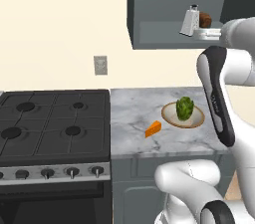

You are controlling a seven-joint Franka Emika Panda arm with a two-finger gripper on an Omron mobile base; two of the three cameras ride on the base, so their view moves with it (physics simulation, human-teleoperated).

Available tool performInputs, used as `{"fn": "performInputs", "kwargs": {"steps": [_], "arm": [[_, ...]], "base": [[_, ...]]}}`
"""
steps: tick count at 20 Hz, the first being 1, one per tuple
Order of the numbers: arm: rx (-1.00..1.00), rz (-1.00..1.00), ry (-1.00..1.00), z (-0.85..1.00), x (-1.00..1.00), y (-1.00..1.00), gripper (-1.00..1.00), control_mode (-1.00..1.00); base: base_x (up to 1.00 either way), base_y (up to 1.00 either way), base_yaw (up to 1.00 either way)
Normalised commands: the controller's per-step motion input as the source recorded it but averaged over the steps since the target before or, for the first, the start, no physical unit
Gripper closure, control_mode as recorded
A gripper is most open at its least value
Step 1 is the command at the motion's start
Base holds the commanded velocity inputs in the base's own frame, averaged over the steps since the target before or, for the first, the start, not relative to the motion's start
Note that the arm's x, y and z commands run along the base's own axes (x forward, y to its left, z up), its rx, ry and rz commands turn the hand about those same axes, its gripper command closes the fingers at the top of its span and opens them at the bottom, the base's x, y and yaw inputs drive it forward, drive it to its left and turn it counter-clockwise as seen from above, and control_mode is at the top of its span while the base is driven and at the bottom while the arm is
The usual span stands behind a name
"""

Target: Pick the cheese from the fridge and the cheese grater from the cabinet and place them next to the salad bowl.

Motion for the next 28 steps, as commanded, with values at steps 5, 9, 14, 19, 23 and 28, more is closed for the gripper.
{"fn": "performInputs", "kwargs": {"steps": [5, 9, 14, 19, 23, 28], "arm": [[0.13, 0.04, 0.05, 0.0, 0.11, -0.39, -1.0, -1.0], [0.04, 0.1, 0.06, 0.03, 0.28, -0.22, -1.0, -1.0], [-0.02, 0.05, 0.08, 0.02, 0.35, 0.0, -1.0, -1.0], [-0.05, 0.07, 0.02, 0.0, 0.39, -0.05, -1.0, -1.0], [0.0, 0.13, -0.07, 0.0, 0.28, 0.0, -1.0, -1.0], [0.0, 0.13, 0.07, 0.05, 0.37, -0.07, -1.0, -1.0]], "base": [[0.0, 0.0, 0.0], [0.0, 0.0, 0.0], [0.0, 0.0, 0.0], [0.0, 0.0, 0.0], [0.0, 0.0, 0.0], [0.0, 0.0, 0.0]]}}
